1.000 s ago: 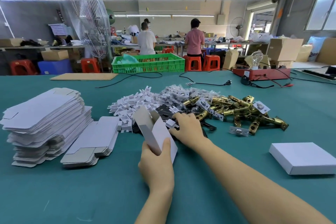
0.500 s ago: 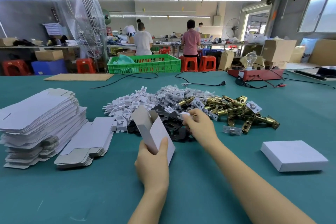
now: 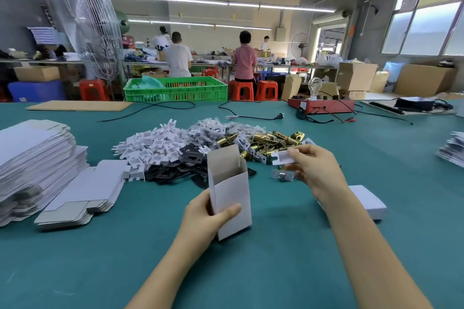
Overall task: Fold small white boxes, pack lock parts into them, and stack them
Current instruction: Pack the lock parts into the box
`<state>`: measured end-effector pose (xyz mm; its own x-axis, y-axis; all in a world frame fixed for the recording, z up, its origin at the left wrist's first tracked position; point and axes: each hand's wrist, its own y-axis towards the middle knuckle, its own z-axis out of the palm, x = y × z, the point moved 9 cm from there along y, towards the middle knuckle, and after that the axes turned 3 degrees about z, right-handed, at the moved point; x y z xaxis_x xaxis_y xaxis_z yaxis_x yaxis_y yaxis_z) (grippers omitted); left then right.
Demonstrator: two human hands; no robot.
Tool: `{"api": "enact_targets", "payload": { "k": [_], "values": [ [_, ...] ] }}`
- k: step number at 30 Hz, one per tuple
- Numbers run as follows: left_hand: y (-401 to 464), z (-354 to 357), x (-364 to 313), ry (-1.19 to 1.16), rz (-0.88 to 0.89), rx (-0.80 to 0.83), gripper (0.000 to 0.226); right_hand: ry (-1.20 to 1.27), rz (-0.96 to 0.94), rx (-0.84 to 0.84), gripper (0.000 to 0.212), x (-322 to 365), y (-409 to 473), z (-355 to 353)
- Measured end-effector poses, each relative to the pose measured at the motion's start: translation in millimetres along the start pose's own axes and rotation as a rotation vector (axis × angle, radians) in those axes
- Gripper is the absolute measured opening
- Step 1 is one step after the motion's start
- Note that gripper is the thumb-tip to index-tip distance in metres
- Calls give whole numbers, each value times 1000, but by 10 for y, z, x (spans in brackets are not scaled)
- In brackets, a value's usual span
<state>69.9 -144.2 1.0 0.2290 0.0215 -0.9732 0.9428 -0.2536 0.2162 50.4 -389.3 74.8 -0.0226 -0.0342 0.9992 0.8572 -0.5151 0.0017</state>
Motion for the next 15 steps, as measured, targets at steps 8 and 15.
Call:
{"api": "enact_targets", "payload": {
  "k": [8, 15],
  "values": [
    [-10, 84, -15, -24, 10, 93, 32, -313, -529, 272, 18, 931, -536, 413],
    [-13, 113, -15, -29, 25, 113, 31, -706, -834, 470, 15, 976, -1044, 1034]
  ]
}}
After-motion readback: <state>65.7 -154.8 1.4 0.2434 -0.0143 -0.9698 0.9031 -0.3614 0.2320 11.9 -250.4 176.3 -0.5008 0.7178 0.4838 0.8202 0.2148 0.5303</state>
